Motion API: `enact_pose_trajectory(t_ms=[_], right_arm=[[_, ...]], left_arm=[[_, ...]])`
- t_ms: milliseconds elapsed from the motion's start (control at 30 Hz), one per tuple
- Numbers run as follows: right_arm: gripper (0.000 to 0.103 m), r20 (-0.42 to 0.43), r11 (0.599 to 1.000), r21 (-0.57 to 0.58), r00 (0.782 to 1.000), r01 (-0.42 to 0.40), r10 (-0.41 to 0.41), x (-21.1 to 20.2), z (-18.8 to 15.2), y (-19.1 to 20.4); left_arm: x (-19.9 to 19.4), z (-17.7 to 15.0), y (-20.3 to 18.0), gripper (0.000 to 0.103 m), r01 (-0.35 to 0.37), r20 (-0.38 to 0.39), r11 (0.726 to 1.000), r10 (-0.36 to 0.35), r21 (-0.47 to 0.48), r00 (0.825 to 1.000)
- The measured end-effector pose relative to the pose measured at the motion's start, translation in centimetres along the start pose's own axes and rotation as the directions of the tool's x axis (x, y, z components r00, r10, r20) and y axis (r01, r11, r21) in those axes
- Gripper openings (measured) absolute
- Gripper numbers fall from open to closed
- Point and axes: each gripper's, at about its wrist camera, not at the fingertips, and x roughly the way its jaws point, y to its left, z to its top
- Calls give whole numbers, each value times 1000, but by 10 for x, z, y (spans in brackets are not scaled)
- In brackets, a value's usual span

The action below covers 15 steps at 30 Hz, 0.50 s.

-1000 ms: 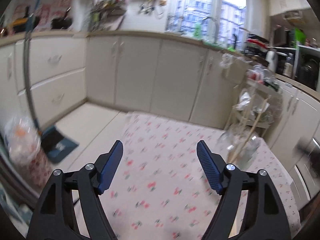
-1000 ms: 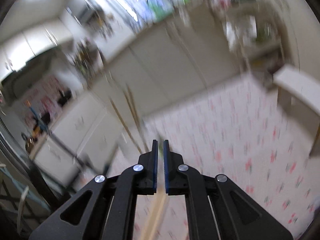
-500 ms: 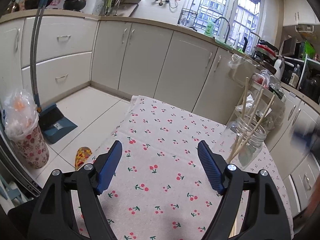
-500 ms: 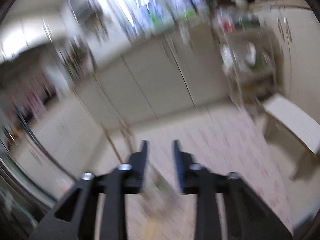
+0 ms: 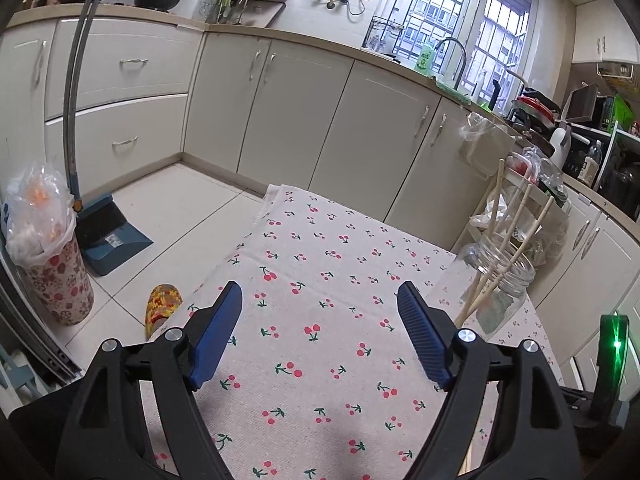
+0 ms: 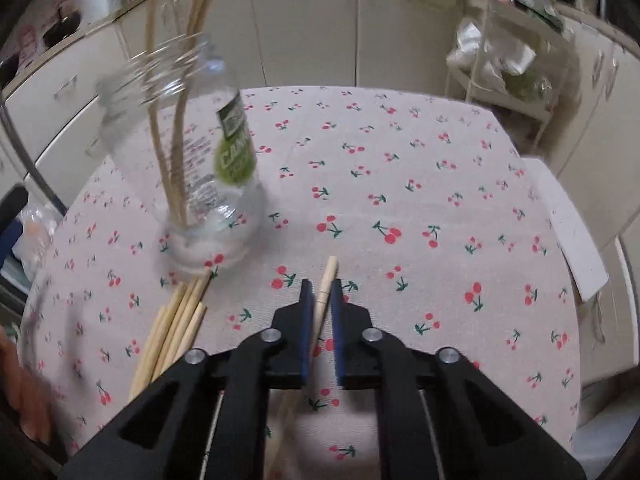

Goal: Organize utensils
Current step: 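Grasp another chopstick from the bundle with the right gripper and lift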

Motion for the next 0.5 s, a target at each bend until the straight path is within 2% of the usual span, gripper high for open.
enact_pose_trajectory(t_ms=[67,100,167,233,300,333,367,400,467,500], right_arm=[[6,24,998,49,999,-40,39,-6,1,-7],[6,54,990,100,994,-95,90,-14,6,-14],[6,132,973,164,981,-164,143,-31,18,-22],[6,289,938,206,933,-279,214,-61,36,-30],[6,436,915,204,869,-347,232,-90,51,-33],[6,518,900,200,821,-386,238,-106,61,-34],[6,572,893,197,787,-405,231,-117,67,-33],[6,632,884,190,742,-427,223,-127,76,-32],[6,689,874,189,695,-447,206,-134,89,-29],[6,708,871,190,678,-452,198,-135,94,-28]], left_arm=[[2,0,2,77,2,-7,1000,-2,-11,1000],[2,0,3,77,2,-9,1000,-2,-17,1000],[3,0,6,78,2,-8,1000,-2,-27,1000],[4,0,6,78,0,-12,1000,-1,-31,1000],[5,0,6,78,0,-14,1000,0,-30,1000],[5,0,6,78,-1,-12,1000,0,-31,1000],[5,0,6,79,0,-12,999,0,-32,1000],[5,0,6,79,0,-14,999,-1,-34,1000],[6,-1,8,79,0,-16,999,0,-41,1000],[7,-1,9,79,1,-16,999,-1,-46,1000]])
